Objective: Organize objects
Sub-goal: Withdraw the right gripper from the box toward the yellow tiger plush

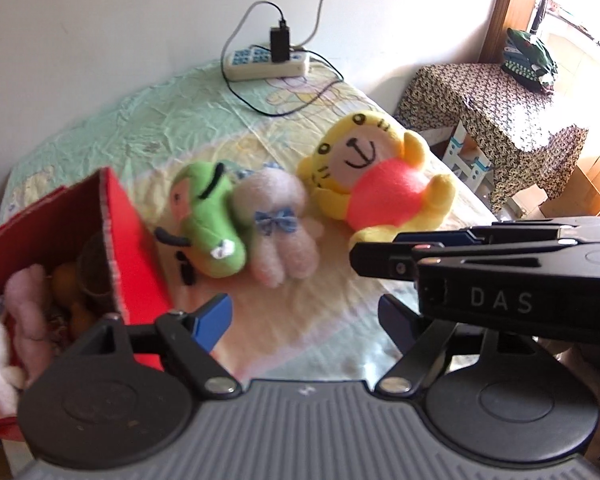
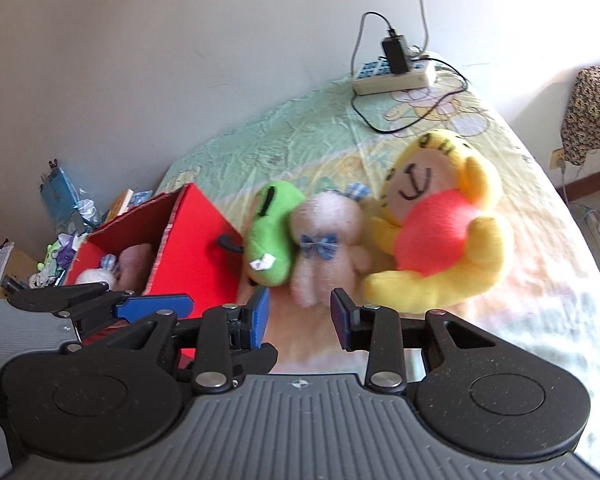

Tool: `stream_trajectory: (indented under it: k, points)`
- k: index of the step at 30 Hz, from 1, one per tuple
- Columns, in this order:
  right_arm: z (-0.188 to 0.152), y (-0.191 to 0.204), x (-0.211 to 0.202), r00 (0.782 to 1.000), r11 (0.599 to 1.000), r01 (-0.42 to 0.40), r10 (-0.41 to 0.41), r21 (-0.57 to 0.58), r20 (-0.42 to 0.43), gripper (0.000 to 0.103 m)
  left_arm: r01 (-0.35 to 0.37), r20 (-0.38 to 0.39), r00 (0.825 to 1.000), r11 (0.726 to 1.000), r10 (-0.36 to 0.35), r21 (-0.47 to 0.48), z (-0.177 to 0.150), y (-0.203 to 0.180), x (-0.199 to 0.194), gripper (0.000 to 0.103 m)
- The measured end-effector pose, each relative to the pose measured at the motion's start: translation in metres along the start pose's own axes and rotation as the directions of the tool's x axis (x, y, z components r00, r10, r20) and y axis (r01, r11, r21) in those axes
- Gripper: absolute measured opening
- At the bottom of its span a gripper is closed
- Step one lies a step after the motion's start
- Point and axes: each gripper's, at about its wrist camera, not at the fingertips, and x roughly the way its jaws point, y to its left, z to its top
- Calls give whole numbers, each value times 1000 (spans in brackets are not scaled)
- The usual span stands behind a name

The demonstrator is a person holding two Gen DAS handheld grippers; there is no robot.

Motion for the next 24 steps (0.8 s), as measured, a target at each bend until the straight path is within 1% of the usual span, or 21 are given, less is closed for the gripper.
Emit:
stream_trajectory:
  k: [1, 5, 9, 15, 20, 24]
  points:
    - [1, -8, 0, 1000, 1000, 5, -5, 5, -4, 42, 9, -13, 1000, 1000, -9, -11, 1, -3, 7, 82]
    - [7, -33, 0, 999, 999, 39, -39, 2, -19, 42, 40, -57, 997, 997, -43, -61, 7, -12, 31, 82]
    - [13, -54, 1, 998, 999, 51, -51, 12, -35, 42, 64, -75, 995, 993, -72, -100, 12, -18, 47, 82]
    - [27, -81, -1, 998, 997, 64, -62, 36, -32, 42, 124, -67, 989, 981, -135, -151, 26, -22, 65, 85]
    - [45, -105, -7, 998, 994, 60, -60, 91, 1, 46, 207, -48, 973, 951, -224, -229, 43, -15, 79, 87]
    - [54, -122, -3, 996, 989, 87, -88, 117, 4, 46, 212, -39, 973, 944, -229, -254, 54, -14, 89, 89]
